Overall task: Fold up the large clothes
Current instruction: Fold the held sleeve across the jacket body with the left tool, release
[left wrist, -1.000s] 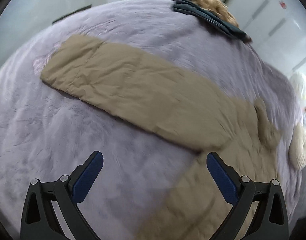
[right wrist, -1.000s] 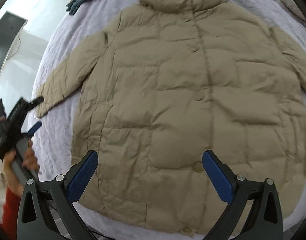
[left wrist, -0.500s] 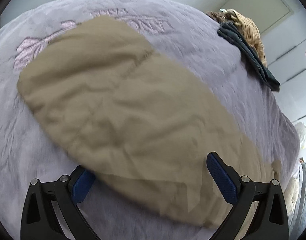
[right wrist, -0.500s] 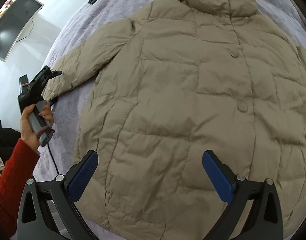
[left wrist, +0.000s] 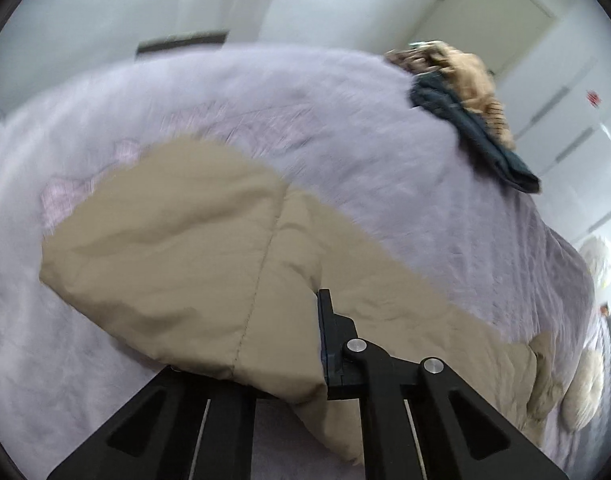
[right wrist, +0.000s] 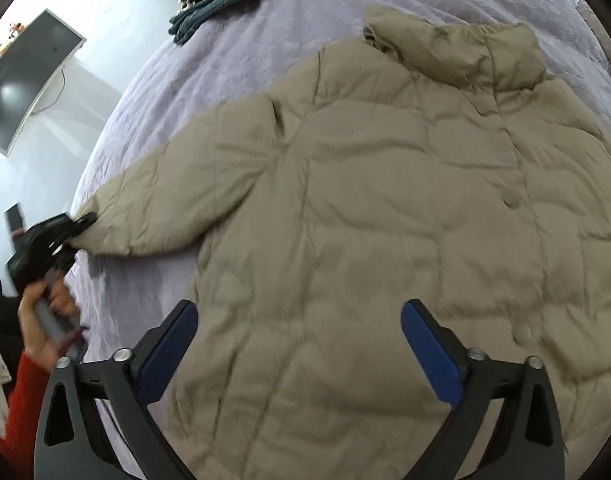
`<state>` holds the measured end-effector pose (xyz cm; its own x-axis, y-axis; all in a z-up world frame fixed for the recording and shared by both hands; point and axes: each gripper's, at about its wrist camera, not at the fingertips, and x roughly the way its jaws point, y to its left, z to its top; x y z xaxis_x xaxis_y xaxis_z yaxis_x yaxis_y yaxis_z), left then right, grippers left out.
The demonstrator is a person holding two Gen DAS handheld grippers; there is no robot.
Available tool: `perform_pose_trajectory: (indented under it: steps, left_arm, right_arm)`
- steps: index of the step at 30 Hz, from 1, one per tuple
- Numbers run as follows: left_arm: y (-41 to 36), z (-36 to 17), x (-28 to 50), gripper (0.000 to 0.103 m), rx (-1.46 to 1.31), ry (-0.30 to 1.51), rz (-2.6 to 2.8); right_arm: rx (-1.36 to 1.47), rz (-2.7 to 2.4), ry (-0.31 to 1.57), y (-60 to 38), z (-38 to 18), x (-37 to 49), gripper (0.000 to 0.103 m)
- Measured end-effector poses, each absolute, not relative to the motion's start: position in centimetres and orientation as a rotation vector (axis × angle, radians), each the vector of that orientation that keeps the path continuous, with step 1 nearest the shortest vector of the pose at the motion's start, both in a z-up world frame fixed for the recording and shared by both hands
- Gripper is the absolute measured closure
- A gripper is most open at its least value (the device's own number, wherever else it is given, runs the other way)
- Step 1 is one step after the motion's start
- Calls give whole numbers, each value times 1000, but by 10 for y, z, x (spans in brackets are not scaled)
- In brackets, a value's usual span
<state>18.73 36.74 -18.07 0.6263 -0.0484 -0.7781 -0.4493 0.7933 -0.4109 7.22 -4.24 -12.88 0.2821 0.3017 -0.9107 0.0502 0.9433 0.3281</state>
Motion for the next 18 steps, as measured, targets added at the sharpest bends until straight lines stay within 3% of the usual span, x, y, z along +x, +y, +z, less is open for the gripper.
perform_pose_trajectory:
  steps: [2, 4, 5, 11, 18]
  left_arm:
    - [361, -160, 184, 93, -573, 843, 220]
    - [353, -141, 184, 93, -525, 815, 194]
    - [347, -131, 183, 93, -503, 804, 182]
    - [314, -82, 174, 93, -394, 724, 107]
    - [239, -39, 167, 93, -247, 665, -111]
  right_arm:
    - [320, 179, 1275, -37, -131, 84, 36]
    - [354, 197, 1269, -33, -136, 97, 75]
    - [379, 206, 1261, -32, -138, 102, 81]
    - [497, 295, 1187, -6, -160, 146, 85]
    - [490, 329, 1287, 31, -210, 165, 85]
